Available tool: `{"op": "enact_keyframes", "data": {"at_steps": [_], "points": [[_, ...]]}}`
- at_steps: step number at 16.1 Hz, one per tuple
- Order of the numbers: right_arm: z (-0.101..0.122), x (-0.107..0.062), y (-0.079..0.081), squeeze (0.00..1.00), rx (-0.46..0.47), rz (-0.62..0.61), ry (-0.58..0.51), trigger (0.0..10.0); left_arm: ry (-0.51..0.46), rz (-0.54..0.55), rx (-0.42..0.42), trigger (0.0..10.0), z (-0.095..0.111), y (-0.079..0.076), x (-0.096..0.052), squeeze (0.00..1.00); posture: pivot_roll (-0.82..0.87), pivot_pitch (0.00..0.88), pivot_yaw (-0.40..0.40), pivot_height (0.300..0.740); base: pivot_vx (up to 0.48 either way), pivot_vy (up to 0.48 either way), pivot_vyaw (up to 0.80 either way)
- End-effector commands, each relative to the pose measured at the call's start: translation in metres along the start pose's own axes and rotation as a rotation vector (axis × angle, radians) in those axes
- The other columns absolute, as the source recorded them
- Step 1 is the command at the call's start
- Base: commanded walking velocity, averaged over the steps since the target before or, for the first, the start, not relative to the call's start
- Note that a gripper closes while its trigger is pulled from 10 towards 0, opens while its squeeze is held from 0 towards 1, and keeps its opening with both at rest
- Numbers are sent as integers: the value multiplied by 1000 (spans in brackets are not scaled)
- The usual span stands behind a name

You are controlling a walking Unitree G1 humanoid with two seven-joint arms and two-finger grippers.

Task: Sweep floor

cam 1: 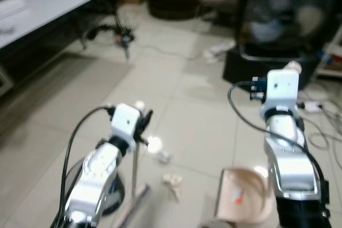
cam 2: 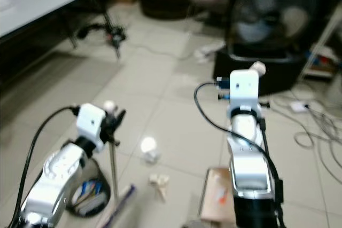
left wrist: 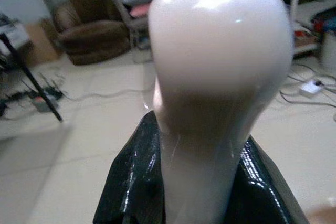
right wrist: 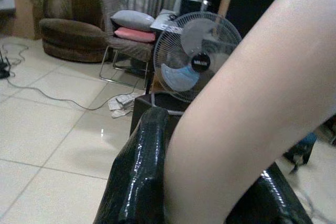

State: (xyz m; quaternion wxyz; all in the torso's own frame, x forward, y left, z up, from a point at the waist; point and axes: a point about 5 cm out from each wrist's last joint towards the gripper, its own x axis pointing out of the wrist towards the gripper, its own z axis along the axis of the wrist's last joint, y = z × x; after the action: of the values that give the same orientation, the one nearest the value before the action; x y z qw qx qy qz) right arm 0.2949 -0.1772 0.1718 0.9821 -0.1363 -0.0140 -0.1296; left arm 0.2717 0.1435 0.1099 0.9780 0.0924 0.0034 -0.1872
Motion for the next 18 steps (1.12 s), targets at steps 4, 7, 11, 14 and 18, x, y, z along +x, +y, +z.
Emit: {"op": "enact_keyframes", "data": {"at_steps": [4, 7, 11, 14, 18], "points": [[5, -3, 4, 0, 61, 15, 1, 10000, -43, 113, 31, 10000, 9, 11, 7, 0, -128, 0, 76, 740, 0, 0, -800], [3, -6, 9, 0, 70, 43, 19, 10000, -72, 173, 13, 10000, 12, 16, 9, 0, -128, 0, 76, 740, 0, 0, -800], [5, -4, 14, 0, 126, 62, 9, 10000, -87, 220, 22, 10000, 17, 26, 8, 0, -100, 0, 40, 740, 0, 65, -600], [3, -4, 17, 0, 149, 71, 24, 10000, -89, 223, 35, 10000, 18, 28, 7, 0, -98, 0, 41, 740, 0, 263, 0], [0, -9, 14, 0, 163, 51, 36, 10000, -85, 198, 47, 10000, 19, 28, 10, 0, -110, 0, 67, 740, 0, 264, 0]]}}
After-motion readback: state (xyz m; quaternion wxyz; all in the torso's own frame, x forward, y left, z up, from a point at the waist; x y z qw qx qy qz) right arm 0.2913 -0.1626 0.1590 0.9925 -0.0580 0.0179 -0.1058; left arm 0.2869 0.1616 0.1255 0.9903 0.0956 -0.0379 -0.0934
